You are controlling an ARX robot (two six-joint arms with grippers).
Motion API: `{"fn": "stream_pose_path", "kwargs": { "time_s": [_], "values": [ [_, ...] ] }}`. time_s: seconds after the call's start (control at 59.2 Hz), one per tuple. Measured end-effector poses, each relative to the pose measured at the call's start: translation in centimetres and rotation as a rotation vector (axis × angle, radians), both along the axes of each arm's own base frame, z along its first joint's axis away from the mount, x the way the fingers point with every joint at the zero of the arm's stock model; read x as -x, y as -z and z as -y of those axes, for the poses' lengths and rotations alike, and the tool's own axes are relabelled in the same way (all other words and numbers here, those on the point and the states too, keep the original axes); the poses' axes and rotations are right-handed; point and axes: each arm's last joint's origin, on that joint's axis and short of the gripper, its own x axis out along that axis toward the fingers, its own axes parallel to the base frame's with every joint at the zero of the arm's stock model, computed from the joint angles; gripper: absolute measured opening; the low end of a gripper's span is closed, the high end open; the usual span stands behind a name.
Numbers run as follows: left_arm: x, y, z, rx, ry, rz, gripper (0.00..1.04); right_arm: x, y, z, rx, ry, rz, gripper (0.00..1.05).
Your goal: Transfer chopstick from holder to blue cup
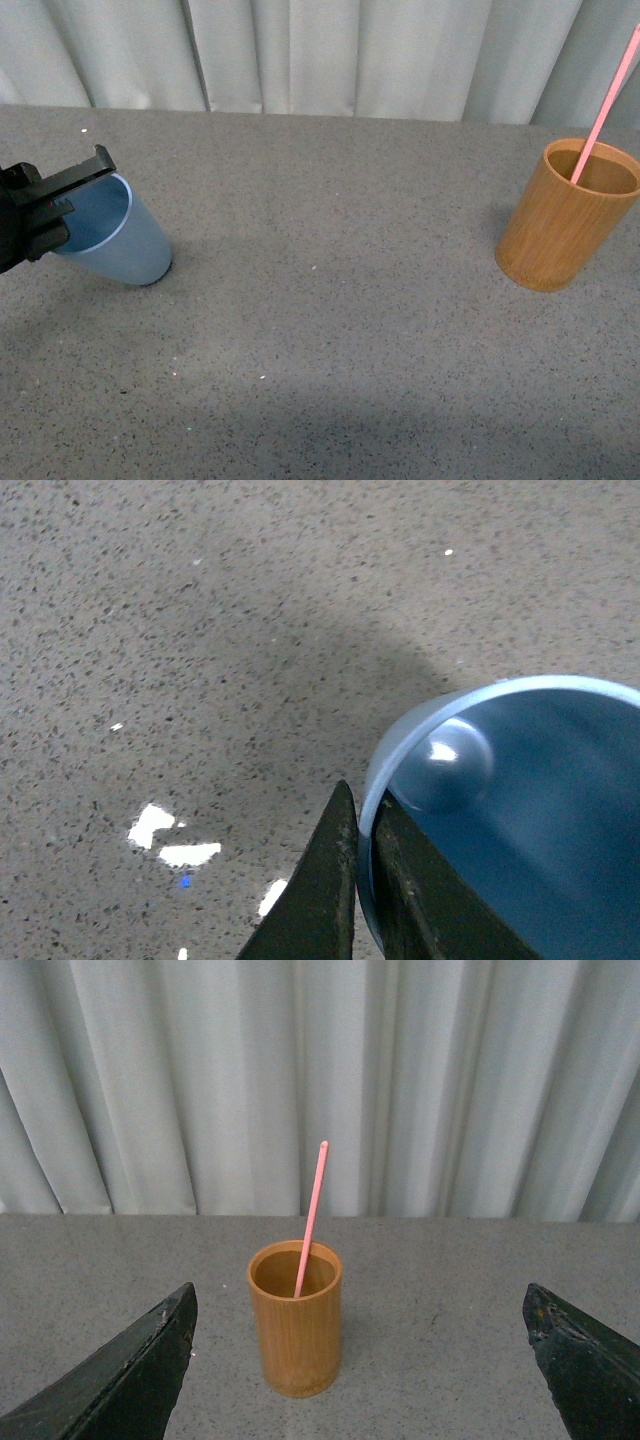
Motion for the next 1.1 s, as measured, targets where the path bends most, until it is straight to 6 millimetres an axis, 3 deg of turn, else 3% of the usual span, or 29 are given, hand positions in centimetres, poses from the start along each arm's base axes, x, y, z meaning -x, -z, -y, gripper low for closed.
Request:
{"fn": "stream_pose_path", "kwargs": {
  "time_s": [0.693,1.098],
  "values": [
    [1.5,-2.4,0.6,0.0,0.194,0.085,0.04,0.0,0.0,0.0,0.0,0.0,0.0,0.95],
    [3.7,-2.2,3.7,-0.009,0.341,0.084,0.04,0.0,0.0,0.0,0.0,0.0,0.0,0.95]
  ]
}}
